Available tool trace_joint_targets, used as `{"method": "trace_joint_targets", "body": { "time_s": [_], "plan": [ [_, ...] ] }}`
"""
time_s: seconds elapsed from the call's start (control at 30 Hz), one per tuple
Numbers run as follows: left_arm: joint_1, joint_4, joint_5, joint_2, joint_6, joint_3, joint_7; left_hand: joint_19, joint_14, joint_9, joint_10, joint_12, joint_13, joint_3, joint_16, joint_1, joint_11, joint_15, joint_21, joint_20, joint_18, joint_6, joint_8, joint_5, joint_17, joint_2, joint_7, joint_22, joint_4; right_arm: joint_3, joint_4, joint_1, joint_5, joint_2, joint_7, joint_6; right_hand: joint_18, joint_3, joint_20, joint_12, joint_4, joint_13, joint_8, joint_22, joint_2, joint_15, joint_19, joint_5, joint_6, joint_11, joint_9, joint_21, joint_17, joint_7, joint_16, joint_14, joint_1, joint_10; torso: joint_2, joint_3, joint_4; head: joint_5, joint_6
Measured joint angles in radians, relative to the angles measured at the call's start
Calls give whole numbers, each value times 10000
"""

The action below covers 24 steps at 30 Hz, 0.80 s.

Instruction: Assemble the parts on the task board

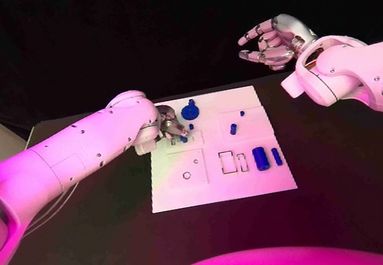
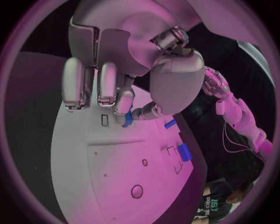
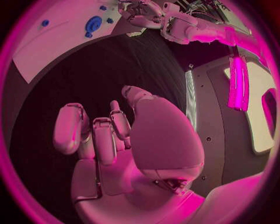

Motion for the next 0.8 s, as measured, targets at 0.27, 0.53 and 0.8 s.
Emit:
{"method": "trace_joint_targets", "body": {
  "time_s": [0.27,0.53,0.8],
  "plan": [
    [0,-60,-7,5,5,0,0,1,0,-11,-1,0,0,0,0,-8,0,0,0,0,0,0,1,1,0,-8,1,0,0,0,-3,-3,0,3,0,6,0,0,0,0,0,0,0,0,0,0,0,0,0,0,0,0,0,0,0,0,0,0,1,0,-2,7,11],
    [0,-171,-27,88,33,-7,0,1,0,-4,-1,0,-1,0,0,-3,0,0,0,1,1,21,1,0,0,-3,8,0,0,0,-1,-3,-1,3,-1,9,0,0,0,0,0,0,0,0,0,0,0,0,0,0,0,0,0,0,0,0,0,0,9,-5,-2,12,-1],
    [-2,-217,-66,112,50,-11,0,1,-1,2,-1,0,-2,0,0,8,1,1,0,1,1,38,0,-3,0,8,-7,0,-1,0,3,-4,-1,2,-1,13,0,0,0,0,0,0,0,0,0,0,0,0,1,0,0,0,0,0,0,0,0,0,11,-7,-3,15,-29]
  ]
}}
